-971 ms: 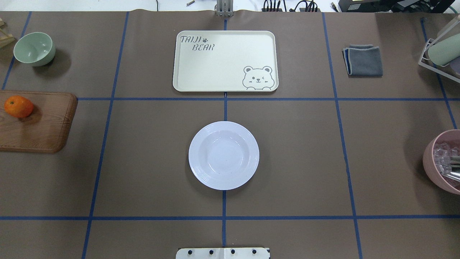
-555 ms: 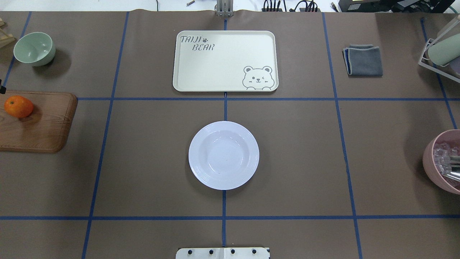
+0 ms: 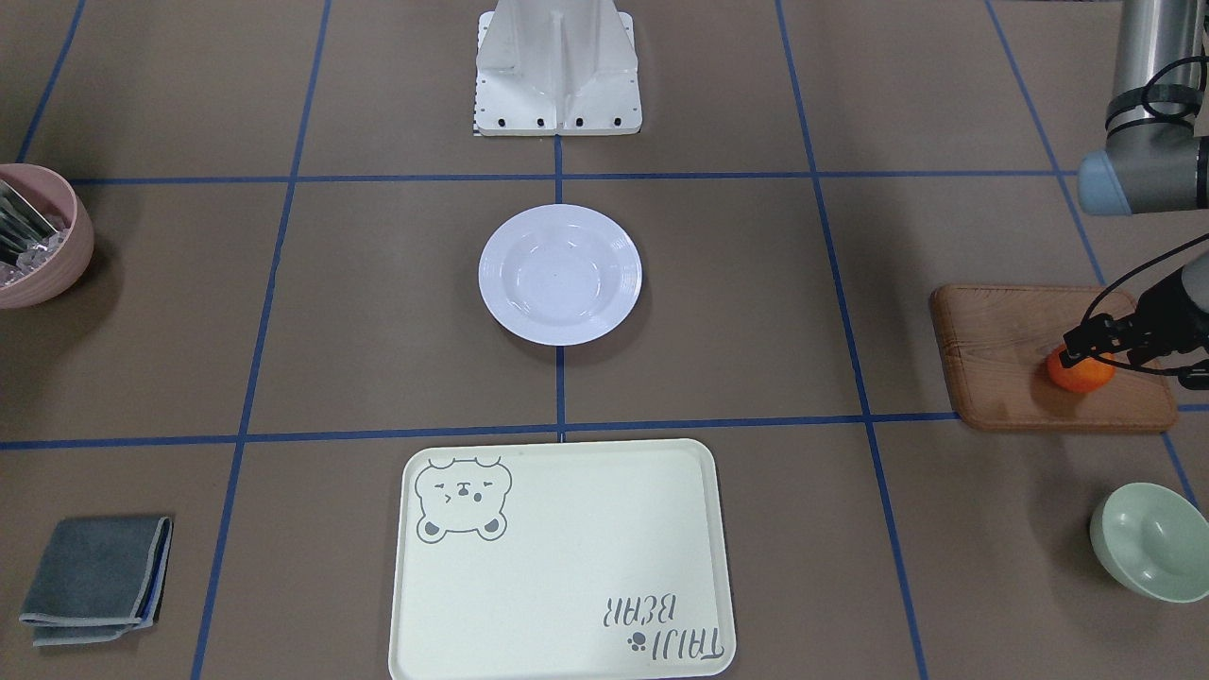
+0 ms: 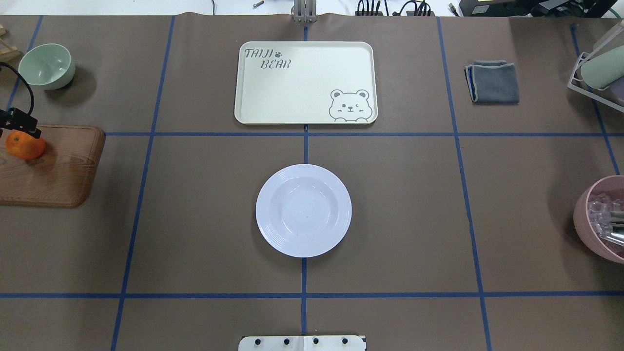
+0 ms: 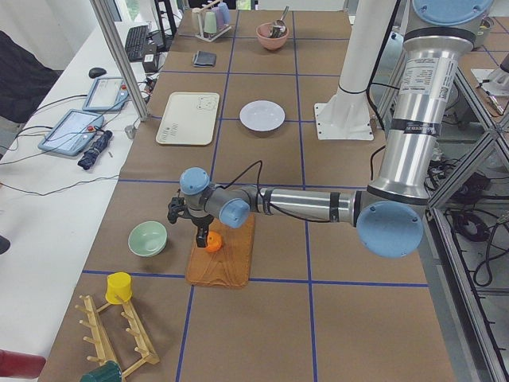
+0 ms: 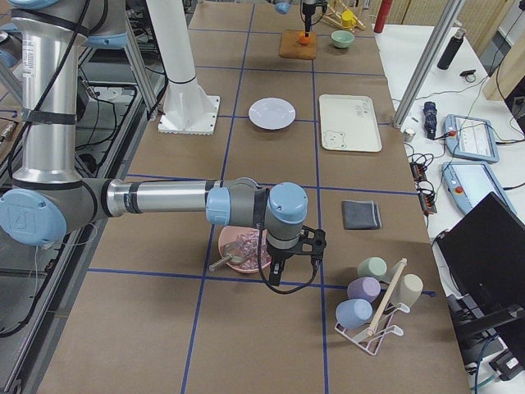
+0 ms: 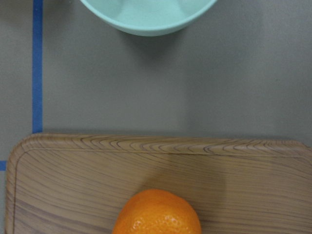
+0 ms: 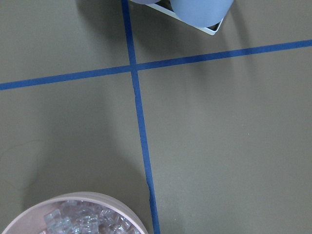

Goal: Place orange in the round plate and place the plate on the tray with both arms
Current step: 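Lower the left gripper onto the orange on the wooden board and grasp it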

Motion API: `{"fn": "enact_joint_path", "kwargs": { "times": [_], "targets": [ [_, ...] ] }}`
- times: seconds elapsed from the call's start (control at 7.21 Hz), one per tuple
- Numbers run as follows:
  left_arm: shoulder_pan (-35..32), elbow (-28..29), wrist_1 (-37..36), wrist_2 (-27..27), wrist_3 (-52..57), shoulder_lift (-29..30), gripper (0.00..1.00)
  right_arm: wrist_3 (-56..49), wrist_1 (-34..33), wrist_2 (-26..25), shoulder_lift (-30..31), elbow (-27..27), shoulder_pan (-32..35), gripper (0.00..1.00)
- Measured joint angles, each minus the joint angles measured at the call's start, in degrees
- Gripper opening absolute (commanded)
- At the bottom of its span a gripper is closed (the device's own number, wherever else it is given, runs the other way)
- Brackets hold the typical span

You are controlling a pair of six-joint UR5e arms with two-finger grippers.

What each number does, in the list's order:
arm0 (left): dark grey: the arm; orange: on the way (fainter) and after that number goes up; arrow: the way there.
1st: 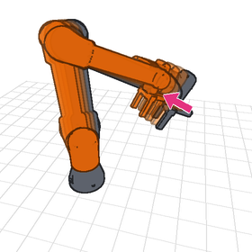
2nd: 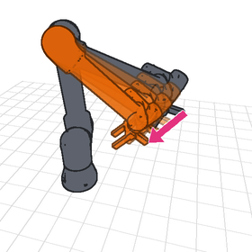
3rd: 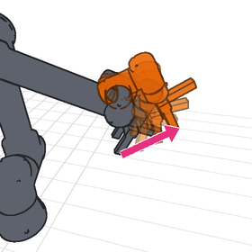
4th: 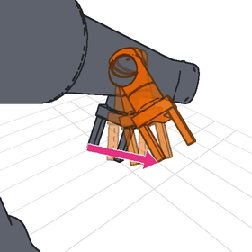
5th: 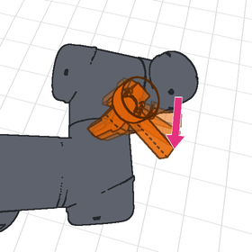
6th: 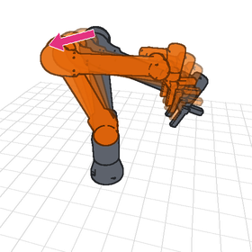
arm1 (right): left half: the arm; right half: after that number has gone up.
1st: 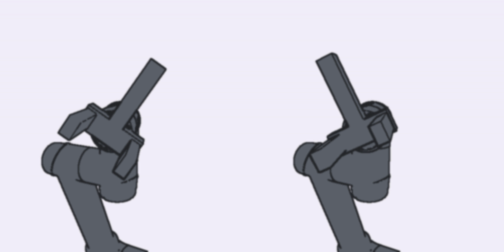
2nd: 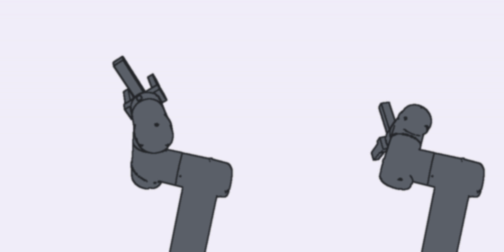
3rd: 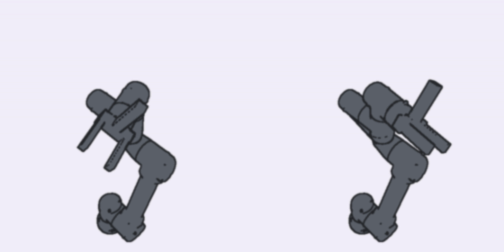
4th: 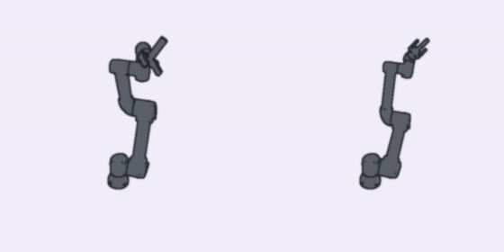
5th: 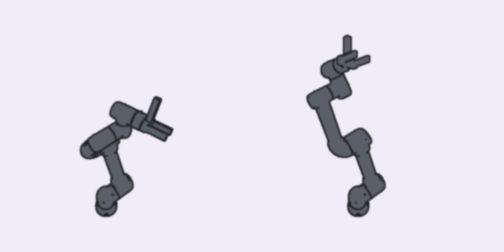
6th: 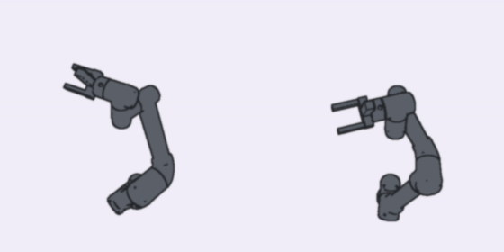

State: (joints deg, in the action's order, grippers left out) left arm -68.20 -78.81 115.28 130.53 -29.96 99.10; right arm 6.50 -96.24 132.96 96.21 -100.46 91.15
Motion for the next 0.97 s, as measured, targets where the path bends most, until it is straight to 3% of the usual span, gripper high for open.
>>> {"fn": "enact_joint_path", "kwargs": {
  "times": [0.55,0.69,0.83,0.97],
  "targets": [
    [0.6,4.5,3.7,-0.1,0.1,0.9,0.98,-0.1,-0.1,-0.1,-0.1,0.0,0.0,1.0],
    [1.0,5.1,3.8,-0.1,0.1,1.5,0.91,-0.1,0.0,-0.1,-0.1,0.0,0.0,1.0],
    [1.4,5.4,3.7,-0.1,0.1,1.7,0.63,-0.2,-0.1,-0.1,-0.1,0.0,0.0,1.0],
    [1.6,5.4,3.7,0.0,0.1,1.8,0.46,-0.2,-0.1,-0.1,-0.1,0.1,0.0,1.0]
  ]
}}
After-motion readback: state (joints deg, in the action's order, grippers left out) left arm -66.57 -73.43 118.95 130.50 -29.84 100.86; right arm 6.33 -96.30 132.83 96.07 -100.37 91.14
